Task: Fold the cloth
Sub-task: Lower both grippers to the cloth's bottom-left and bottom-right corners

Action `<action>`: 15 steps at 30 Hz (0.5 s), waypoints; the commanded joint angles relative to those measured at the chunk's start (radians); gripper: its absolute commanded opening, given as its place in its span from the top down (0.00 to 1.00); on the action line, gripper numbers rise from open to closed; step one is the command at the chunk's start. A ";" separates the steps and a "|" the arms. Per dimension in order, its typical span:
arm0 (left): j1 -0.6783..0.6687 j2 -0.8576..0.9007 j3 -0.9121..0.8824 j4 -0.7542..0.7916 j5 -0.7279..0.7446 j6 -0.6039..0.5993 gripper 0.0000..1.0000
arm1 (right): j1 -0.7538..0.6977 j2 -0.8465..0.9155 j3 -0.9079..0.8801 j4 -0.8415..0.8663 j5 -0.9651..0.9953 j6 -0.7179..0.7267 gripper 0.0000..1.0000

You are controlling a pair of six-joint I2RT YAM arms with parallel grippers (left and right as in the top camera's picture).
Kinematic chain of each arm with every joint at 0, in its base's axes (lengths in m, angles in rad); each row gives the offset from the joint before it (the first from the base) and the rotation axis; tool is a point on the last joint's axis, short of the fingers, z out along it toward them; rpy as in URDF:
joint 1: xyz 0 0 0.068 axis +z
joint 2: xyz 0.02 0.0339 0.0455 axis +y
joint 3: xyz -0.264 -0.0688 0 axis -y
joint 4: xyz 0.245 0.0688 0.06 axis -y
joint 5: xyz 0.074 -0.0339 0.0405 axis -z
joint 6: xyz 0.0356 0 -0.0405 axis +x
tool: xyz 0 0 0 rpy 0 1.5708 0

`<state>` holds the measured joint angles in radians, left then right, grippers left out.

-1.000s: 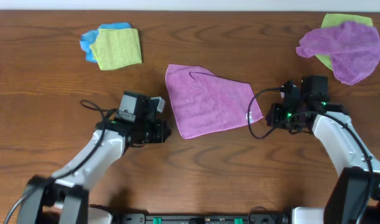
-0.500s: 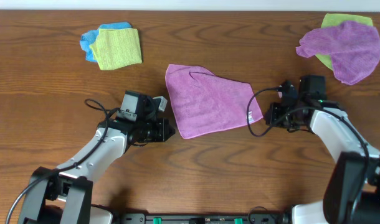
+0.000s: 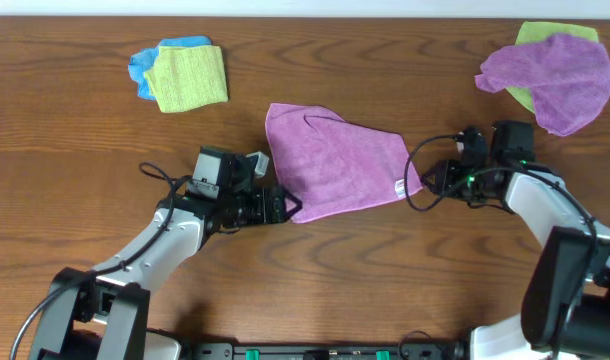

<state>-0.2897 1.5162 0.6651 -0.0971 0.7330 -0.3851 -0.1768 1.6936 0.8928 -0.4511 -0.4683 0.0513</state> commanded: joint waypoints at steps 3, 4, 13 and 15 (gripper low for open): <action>0.003 0.000 -0.004 0.058 0.155 -0.006 0.05 | -0.011 0.002 0.018 -0.006 -0.045 -0.004 0.56; 0.003 0.000 -0.004 0.070 0.161 -0.018 0.05 | -0.011 0.002 0.023 -0.006 -0.045 -0.004 0.55; 0.002 0.000 -0.016 0.072 0.042 -0.068 0.05 | -0.011 0.013 0.047 0.013 -0.082 -0.035 0.56; 0.002 0.000 -0.043 0.095 0.041 -0.084 0.05 | -0.011 0.017 0.055 0.014 -0.082 -0.039 0.56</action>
<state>-0.2897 1.5162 0.6559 -0.0158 0.8001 -0.4500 -0.1802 1.6951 0.9176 -0.4404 -0.5247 0.0391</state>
